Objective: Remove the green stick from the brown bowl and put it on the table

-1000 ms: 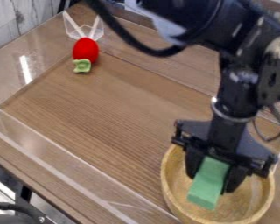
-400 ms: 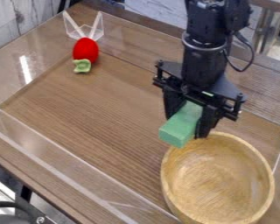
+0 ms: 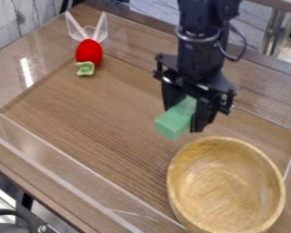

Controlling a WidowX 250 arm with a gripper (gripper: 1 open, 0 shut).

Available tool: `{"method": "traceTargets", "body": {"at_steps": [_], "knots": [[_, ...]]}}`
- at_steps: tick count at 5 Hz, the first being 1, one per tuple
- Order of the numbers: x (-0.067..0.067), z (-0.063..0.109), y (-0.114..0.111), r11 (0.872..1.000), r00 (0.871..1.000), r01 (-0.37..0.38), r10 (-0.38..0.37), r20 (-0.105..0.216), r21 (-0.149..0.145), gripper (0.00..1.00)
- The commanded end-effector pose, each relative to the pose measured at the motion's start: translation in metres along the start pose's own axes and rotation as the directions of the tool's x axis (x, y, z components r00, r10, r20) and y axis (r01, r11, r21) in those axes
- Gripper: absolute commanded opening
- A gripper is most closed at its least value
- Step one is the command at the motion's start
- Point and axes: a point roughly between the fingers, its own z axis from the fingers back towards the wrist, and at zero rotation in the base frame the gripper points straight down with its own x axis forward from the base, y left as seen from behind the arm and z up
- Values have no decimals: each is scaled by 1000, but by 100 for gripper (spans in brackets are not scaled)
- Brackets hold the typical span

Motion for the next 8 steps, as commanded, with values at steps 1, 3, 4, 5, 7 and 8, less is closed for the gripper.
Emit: {"method": "traceTargets", "body": {"at_steps": [1,3,4,5,7,8], "knots": [[-4,-1,-7,1000,999,-30,30,28,2,0],[-14,-10,6,996,996,89,-89,18,8,0],[-17,0,8,994,994,111,-111,13,11,0],[-19,9,9,991,991,132,-132,9,13,0],[-23,9,-4,984,984,176,-176,2,20,0],[-23,7,-4,991,992,129,-129,2,25,0]]}}
